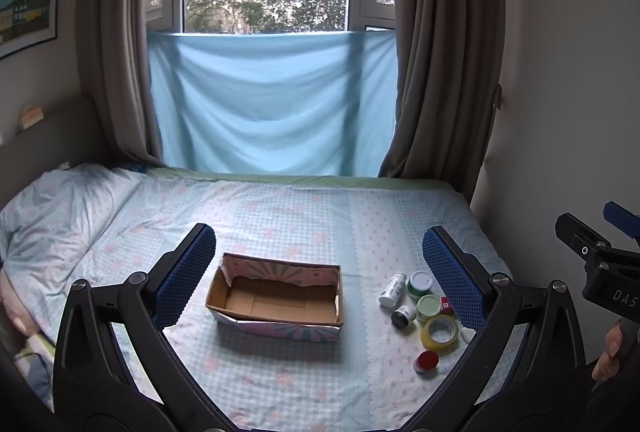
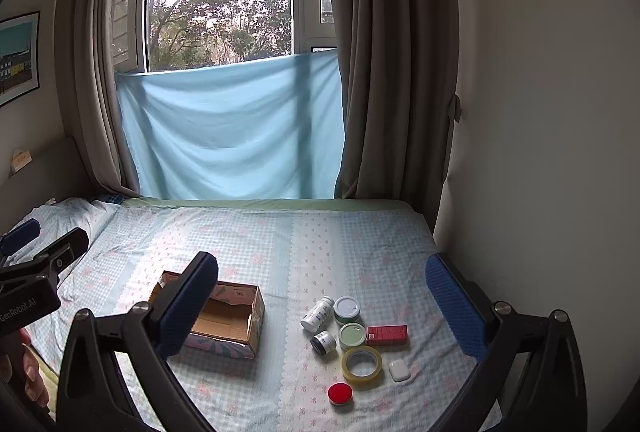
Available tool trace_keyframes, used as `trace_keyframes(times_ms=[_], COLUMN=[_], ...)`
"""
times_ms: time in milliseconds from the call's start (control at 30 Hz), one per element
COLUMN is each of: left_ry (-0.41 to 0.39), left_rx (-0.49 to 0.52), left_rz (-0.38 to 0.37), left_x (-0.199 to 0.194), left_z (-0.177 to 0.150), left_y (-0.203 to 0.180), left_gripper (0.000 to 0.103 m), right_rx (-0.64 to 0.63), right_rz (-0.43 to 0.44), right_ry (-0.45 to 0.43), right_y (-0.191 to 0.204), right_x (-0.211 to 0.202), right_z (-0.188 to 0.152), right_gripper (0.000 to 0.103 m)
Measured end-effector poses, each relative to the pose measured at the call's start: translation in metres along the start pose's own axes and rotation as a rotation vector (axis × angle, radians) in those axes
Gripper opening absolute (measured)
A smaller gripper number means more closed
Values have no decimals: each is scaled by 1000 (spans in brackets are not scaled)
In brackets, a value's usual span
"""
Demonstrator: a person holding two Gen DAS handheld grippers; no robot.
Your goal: Organize rigid objects
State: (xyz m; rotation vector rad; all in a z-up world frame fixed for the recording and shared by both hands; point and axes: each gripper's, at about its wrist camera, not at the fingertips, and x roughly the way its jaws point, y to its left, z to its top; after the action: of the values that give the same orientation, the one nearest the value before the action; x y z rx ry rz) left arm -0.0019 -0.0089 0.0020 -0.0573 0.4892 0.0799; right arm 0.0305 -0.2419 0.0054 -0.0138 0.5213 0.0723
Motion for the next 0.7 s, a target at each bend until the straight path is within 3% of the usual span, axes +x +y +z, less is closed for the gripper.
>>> trace_keyframes(times_ms=[700], left_ry=[5], left_rx=[7], left_rz=[22], left_x=[9], left_z=[5], left_y=[3], left_gripper=[103], right_rx=[12], right_rz=[16], right_ry=[-4], right_y=[-1], right_x=[6], right_z=[2], right_gripper=[103])
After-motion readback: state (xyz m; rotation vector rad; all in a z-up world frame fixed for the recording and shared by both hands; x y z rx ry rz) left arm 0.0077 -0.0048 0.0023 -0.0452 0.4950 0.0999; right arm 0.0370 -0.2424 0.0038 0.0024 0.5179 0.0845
